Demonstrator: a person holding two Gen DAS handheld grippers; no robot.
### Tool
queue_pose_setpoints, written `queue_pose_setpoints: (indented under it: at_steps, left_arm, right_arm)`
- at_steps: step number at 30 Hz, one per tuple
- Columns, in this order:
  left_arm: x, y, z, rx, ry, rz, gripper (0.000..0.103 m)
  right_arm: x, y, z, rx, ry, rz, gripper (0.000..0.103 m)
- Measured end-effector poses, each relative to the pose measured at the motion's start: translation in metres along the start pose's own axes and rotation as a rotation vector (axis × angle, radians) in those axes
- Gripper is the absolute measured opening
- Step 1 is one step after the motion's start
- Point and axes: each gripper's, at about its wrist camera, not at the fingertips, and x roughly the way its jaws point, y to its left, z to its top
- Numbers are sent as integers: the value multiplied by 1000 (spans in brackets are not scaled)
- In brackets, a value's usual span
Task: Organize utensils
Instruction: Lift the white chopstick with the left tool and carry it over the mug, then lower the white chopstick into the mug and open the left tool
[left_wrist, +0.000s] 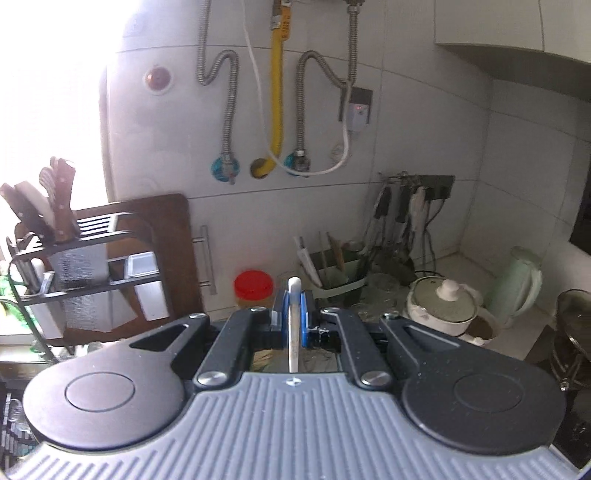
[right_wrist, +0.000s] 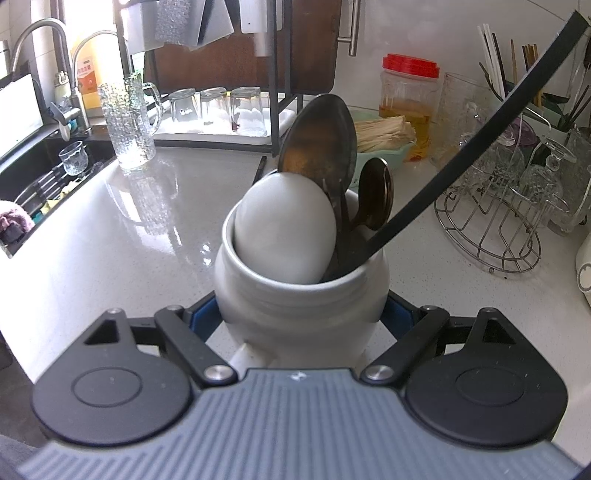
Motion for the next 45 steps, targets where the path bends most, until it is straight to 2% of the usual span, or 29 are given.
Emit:
queue_pose_setpoints:
  at_steps: [9, 18, 25, 28, 32, 35, 40, 42, 45]
  left_arm:
    - [26, -11, -25, -3, 77, -48, 7]
    - [50, -18, -49, 27, 155, -52, 7]
    - [63, -12, -55, 31, 203, -38, 7]
    - [63, -10, -52, 48, 195, -28, 7]
    - [70, -10, -52, 54, 230, -52, 7]
    - [83, -10, -58, 45, 305, -74, 7]
    - [111, 0, -71, 4, 516, -104, 7]
    - [121, 4, -76, -5, 577, -104, 7]
    - [129, 7, -81, -16, 610, -116, 7]
  right_arm:
    - [0, 0, -1, 10, -12, 1, 91]
    - [1, -1, -1, 14, -15, -4, 91]
    - [1, -1, -2, 15, -21, -5, 91]
    - [1, -1, -2, 16, -23, -5, 91]
    - [1, -2, -2, 16, -27, -4, 91]
    - [1, -2, -2, 16, -26, -5, 91]
    - [1, -2, -2, 13, -27, -4, 91]
    - [0, -2, -2, 13, -31, -4, 91]
    - [0, -2, -2, 14, -31, -3, 91]
